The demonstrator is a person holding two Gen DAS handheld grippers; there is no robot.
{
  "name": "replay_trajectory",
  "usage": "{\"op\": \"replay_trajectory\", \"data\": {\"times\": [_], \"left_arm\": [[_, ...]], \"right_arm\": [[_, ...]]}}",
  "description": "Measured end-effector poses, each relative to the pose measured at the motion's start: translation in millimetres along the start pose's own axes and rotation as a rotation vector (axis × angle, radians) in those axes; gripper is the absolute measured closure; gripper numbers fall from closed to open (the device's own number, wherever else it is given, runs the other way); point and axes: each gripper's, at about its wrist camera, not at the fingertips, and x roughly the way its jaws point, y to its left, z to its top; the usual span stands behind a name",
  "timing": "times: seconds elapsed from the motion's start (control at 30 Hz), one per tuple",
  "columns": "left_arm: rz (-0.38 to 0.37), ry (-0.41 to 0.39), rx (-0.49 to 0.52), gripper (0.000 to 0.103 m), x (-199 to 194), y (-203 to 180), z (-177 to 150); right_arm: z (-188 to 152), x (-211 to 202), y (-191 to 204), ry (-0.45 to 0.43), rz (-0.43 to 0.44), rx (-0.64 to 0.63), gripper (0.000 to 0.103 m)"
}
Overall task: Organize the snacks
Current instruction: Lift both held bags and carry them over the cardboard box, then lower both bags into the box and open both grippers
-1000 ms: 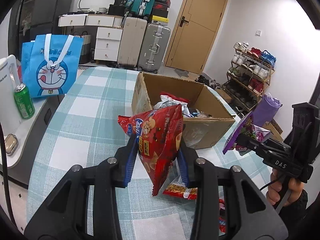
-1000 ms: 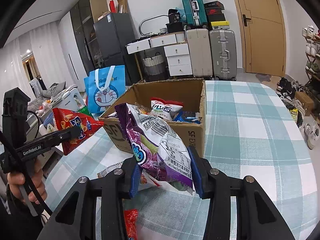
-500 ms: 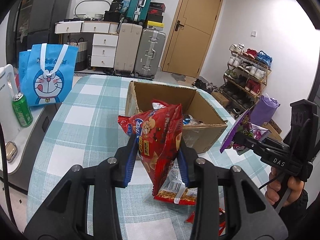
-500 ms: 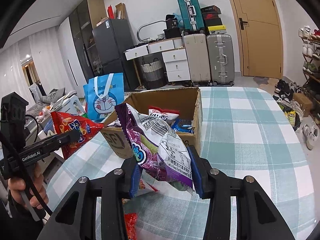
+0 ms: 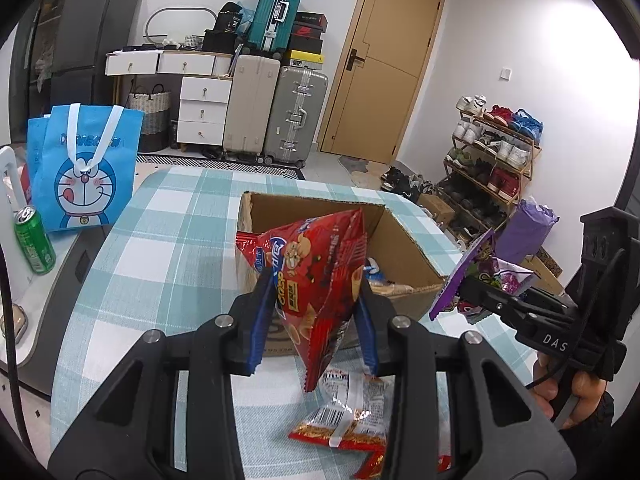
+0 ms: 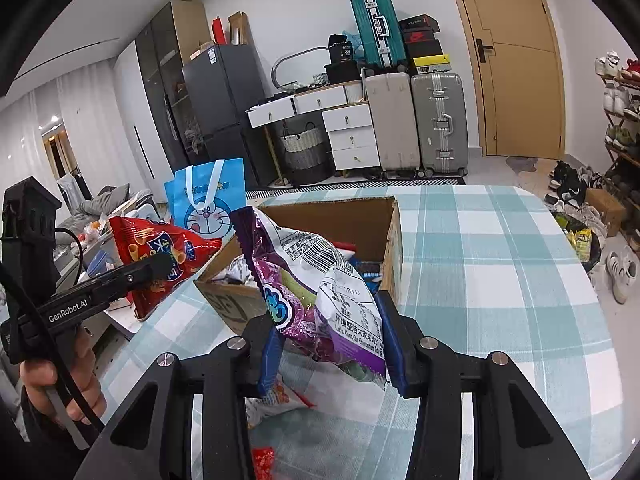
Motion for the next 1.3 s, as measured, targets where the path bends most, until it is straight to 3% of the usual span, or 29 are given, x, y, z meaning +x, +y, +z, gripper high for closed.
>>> {"op": "replay_trajectory", "data": {"times": [0.73,1.3], "left_arm": [[0.047,0.036,0.004,0.069,69.9,-0.8,26.6],[0.086,0.065,0.001,0.069,110.7,5.3,33.5]], "right_arm": [[39.8,28.9,-0.5,-0.007,0.018,0.058,0.06],[50.5,57.8,5.9,0.034,0.0,0.064,0.06]]}}
